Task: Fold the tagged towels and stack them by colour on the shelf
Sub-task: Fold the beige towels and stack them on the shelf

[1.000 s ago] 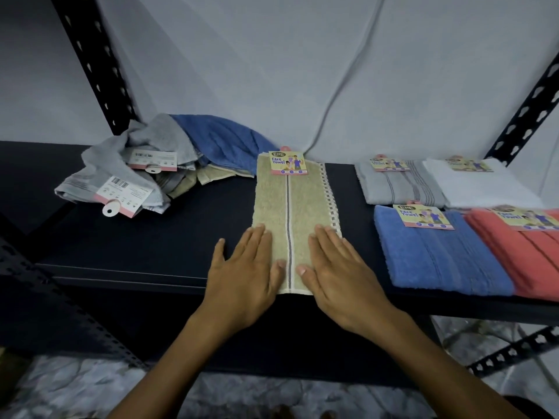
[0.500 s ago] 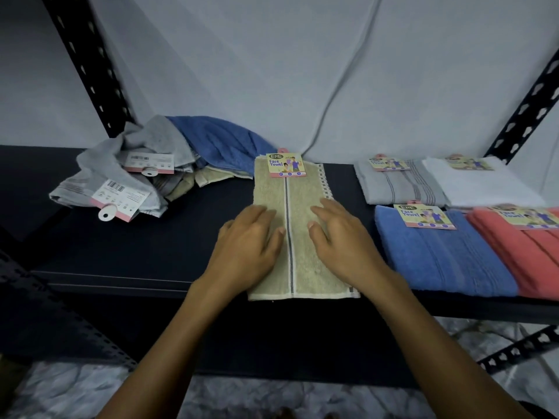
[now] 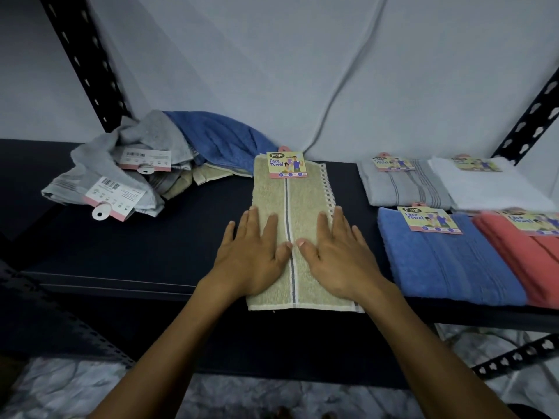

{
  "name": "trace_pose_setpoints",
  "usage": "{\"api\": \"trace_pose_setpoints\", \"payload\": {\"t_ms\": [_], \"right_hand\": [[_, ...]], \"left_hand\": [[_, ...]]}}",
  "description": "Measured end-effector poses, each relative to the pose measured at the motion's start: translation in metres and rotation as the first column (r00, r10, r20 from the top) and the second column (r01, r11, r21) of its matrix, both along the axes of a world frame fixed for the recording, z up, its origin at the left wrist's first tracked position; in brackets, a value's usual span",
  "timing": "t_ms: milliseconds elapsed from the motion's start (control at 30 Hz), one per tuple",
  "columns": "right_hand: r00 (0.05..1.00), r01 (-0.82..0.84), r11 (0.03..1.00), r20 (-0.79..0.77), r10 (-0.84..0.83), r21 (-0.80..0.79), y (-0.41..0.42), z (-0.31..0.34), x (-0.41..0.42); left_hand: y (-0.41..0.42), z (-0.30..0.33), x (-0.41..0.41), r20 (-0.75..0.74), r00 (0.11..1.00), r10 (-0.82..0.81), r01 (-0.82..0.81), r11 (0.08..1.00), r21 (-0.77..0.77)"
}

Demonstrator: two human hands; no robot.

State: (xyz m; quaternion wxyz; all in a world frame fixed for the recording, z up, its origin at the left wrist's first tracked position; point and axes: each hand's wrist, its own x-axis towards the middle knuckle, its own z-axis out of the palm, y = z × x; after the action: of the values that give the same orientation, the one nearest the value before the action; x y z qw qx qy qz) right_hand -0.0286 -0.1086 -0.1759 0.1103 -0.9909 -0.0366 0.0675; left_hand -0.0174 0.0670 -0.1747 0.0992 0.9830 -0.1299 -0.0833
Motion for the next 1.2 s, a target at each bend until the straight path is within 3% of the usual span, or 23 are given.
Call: {"api": "trace_pose_setpoints", "payload": {"t_ms": [200,333,433,500,600,667,733,800,933,1033,1200], "right_hand": [[0.994,0.103,0.994,0.039,-0.104,0.037,0.004,0.000,-0.012],[0.986,0.109,0.989,0.111,-0.121,0.104,0.002,-0.003,-0.027],[0.965,0.068,0.971,0.233,-0.122,0.229,0.001,-0.006,-0.035],[0.939,0.052,0.920,0.295,-0.178,0.389,-0.001,-0.002,-0.036],[0.917,0.086,0.708,0.222,-0.331,0.701,-0.002,0.011,-0.029],[0.927,0.161,0.387,-0.004,-0.375,0.908,-0.004,0.021,-0.019],[0.927,0.250,0.092,-0.211,-0.309,0.964,-0.006,0.030,-0.007],[0.924,0.288,0.033,-0.268,-0.272,0.957,-0.011,0.034,0.008],[0.940,0.251,0.179,-0.195,-0.280,0.951,-0.017,0.036,0.043],[0.939,0.262,0.137,-0.220,-0.264,0.955,-0.019,0.036,0.061],[0.924,0.324,0.081,-0.298,-0.239,0.942,-0.019,0.041,0.085]], "left_hand": [[0.000,-0.003,-0.011,0.036,0.998,0.044,-0.043,0.999,-0.020],[0.004,-0.004,-0.024,0.083,0.996,0.039,-0.030,0.994,-0.110],[0.008,0.001,-0.020,0.160,0.981,0.105,-0.040,0.930,-0.365],[0.006,0.010,-0.013,0.098,0.970,0.222,-0.112,0.767,-0.631],[-0.004,0.024,-0.001,-0.133,0.934,0.333,-0.257,0.360,-0.897],[-0.010,0.031,0.011,-0.304,0.892,0.335,-0.370,0.152,-0.917],[-0.015,0.037,0.023,-0.418,0.854,0.311,-0.450,0.035,-0.892],[-0.016,0.040,0.036,-0.449,0.844,0.292,-0.477,0.030,-0.878],[-0.012,0.035,0.058,-0.392,0.875,0.285,-0.444,0.147,-0.884],[-0.007,0.028,0.071,-0.343,0.905,0.254,-0.396,0.200,-0.896],[0.001,0.024,0.085,-0.398,0.894,0.206,-0.425,0.110,-0.898]]}}
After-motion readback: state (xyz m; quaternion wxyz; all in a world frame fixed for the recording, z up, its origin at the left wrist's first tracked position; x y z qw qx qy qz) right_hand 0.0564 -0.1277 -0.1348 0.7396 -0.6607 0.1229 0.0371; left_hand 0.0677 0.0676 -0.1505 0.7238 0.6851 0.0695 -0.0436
